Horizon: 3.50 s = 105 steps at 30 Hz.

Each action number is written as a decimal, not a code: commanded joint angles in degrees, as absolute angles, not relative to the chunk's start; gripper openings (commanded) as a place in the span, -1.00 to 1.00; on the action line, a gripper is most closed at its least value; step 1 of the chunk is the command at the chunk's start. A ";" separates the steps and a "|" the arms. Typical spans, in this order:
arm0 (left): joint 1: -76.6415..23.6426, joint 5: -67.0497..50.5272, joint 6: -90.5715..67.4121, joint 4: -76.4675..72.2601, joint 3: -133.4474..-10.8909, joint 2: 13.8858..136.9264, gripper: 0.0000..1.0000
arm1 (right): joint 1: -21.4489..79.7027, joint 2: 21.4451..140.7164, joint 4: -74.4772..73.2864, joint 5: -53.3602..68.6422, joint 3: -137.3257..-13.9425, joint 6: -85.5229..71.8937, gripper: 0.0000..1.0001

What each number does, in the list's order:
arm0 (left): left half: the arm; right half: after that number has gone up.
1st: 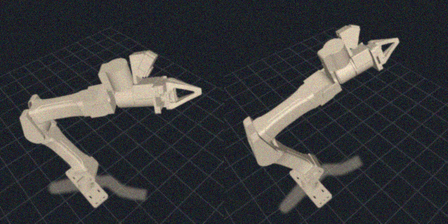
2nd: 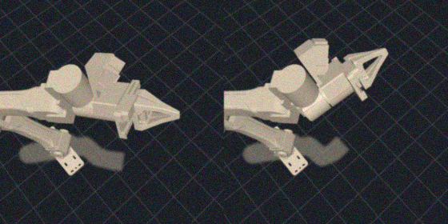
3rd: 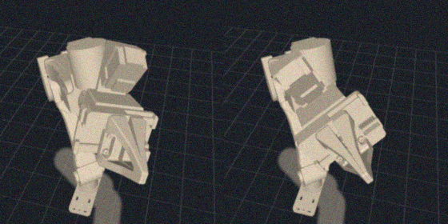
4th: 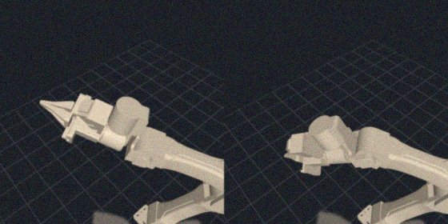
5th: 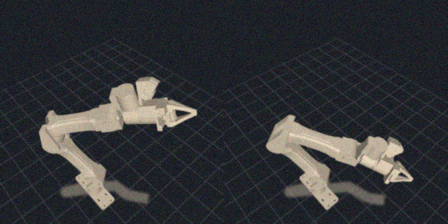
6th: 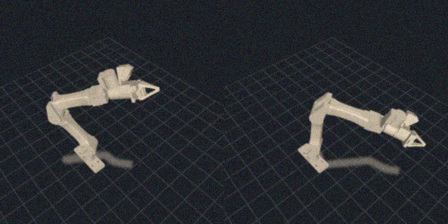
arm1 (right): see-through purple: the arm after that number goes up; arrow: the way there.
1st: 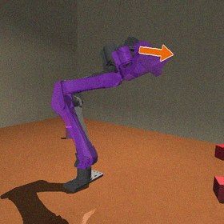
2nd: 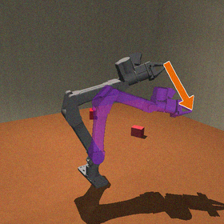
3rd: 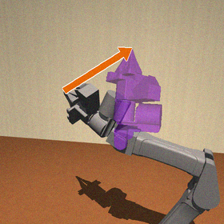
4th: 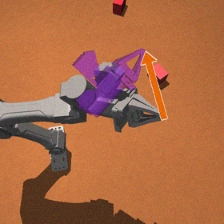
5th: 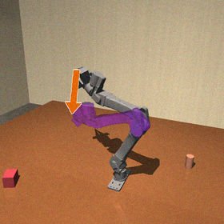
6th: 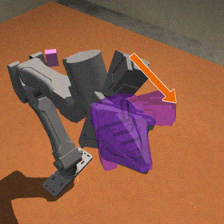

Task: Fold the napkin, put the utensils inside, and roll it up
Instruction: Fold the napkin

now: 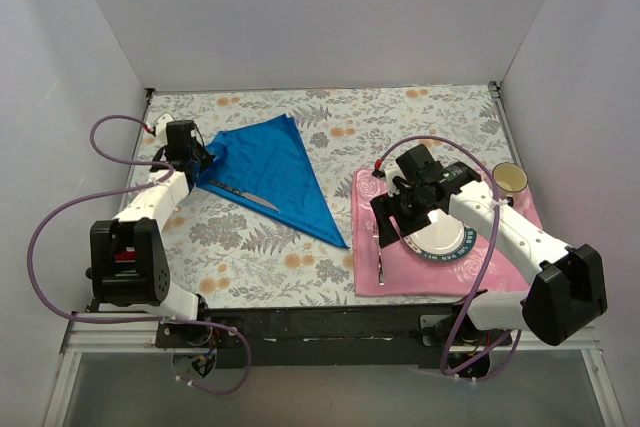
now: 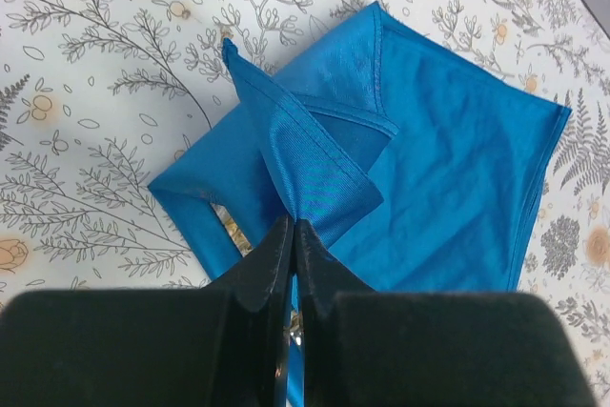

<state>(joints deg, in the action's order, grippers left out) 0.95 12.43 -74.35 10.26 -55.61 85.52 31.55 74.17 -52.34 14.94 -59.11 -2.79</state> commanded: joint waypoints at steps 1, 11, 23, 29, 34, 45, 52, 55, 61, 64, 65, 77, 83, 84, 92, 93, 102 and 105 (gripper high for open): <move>-2.10 11.34 -74.00 11.78 -53.36 81.57 -1.00 | 31.38 72.51 -51.33 16.08 -58.89 -2.29 0.47; -4.48 10.99 -76.90 11.60 -50.98 83.23 -0.97 | 31.38 71.81 -50.98 16.52 -58.18 -2.81 0.47; -5.89 5.98 -77.35 12.30 -49.93 82.62 -0.43 | 31.46 71.98 -50.89 16.70 -57.74 -2.90 0.47; -5.89 7.90 -79.10 19.67 -49.57 69.72 0.30 | 31.46 72.25 -50.98 16.61 -58.27 -2.72 0.47; -3.52 0.14 -78.14 15.13 -50.53 70.63 0.41 | 31.46 72.86 -51.33 16.88 -58.80 -2.55 0.47; -15.45 4.65 -60.38 21.70 -62.66 88.50 0.27 | 31.46 72.07 -51.68 16.35 -58.80 -2.64 0.47; -29.87 29.07 -60.39 25.14 -64.51 95.09 0.39 | 31.46 72.16 -51.68 17.31 -58.71 -2.81 0.47; -34.18 37.59 -58.98 28.11 -67.83 100.17 0.28 | 31.38 72.25 -51.77 17.40 -58.80 -2.99 0.47; -34.89 35.50 -54.94 26.45 -70.05 103.79 -0.08 | 31.46 72.95 -52.38 16.79 -59.50 -2.90 0.47; -34.98 36.73 -54.06 26.45 -70.93 104.94 -0.08 | 31.46 72.78 -52.30 16.61 -59.33 -3.08 0.47; -34.89 37.52 -53.79 26.46 -71.01 105.29 -0.08 | 31.46 72.60 -52.12 16.61 -59.07 -3.16 0.47; -34.81 38.41 -49.92 25.31 -71.54 107.75 -0.21 | 31.38 72.95 -52.03 16.26 -58.89 -3.25 0.47; -34.63 39.02 -49.75 27.16 -72.33 109.07 -0.26 | 31.38 72.95 -52.03 16.26 -58.80 -3.34 0.47; -34.63 39.20 -49.49 27.16 -72.25 108.99 -0.39 | 31.46 72.95 -51.94 16.26 -58.62 -3.43 0.47; -34.63 40.87 -48.95 28.38 -72.51 108.37 -0.91 | 31.46 73.21 -51.86 16.61 -58.62 -3.34 0.47; -34.63 40.96 -49.13 29.08 -72.68 107.59 -0.99 | 31.38 73.30 -51.94 16.61 -58.71 -3.34 0.47; -34.72 37.71 -50.53 33.13 -68.82 99.06 -1.00 | 31.46 73.30 -51.59 16.61 -58.62 -3.25 0.47; -34.63 36.57 -50.62 31.91 -66.80 97.82 -1.00 | 31.38 73.83 -51.85 17.05 -58.89 -3.16 0.47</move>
